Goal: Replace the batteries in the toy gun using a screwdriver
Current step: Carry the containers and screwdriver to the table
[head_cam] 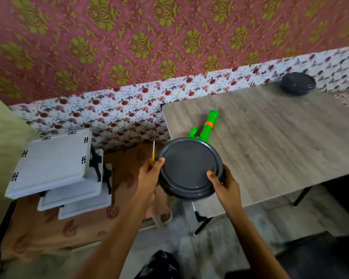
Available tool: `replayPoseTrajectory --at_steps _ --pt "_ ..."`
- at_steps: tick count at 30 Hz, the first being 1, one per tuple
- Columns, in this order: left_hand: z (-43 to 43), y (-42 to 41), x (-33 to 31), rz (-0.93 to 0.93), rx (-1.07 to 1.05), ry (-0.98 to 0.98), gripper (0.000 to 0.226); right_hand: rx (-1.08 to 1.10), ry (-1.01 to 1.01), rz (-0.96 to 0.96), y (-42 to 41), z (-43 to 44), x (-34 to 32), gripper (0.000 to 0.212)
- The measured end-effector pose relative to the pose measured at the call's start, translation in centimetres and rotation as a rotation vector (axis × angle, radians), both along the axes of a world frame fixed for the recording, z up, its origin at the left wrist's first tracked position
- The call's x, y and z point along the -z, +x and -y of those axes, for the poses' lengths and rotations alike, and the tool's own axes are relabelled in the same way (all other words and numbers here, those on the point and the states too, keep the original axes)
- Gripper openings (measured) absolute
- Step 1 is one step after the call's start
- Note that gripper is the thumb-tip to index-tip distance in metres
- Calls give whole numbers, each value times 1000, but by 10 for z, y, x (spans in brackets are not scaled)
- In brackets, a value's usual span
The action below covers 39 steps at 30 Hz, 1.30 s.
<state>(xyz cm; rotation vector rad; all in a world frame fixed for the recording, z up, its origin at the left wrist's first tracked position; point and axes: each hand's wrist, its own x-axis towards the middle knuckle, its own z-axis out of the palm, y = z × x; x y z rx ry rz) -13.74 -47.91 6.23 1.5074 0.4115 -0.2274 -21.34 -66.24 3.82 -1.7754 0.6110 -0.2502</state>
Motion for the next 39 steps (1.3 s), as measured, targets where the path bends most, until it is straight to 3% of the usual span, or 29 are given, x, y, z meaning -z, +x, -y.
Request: replayPoseTrajectory --at_steps 7,11,15,18,24,29,39 --pt "61 49 7 9 56 54 13 31 83 28 35 55 6 42" --pt "103 76 9 23 104 47 27 49 27 20 52 101 -4 38" --pt "143 95 5 35 151 27 12 66 -48 -5 75 141 -9 50" --pt "157 109 7 49 104 46 4 23 -41 -31 95 159 -6 57" --pt "199 133 10 26 -7 60 9 -98 -35 -12 135 206 -2 49" --pt "285 149 14 57 -156 104 9 -221 -8 17 176 300 -4 34" --pt "400 171 -3 12 -99 174 17 -302 77 1 205 430 -21 46"
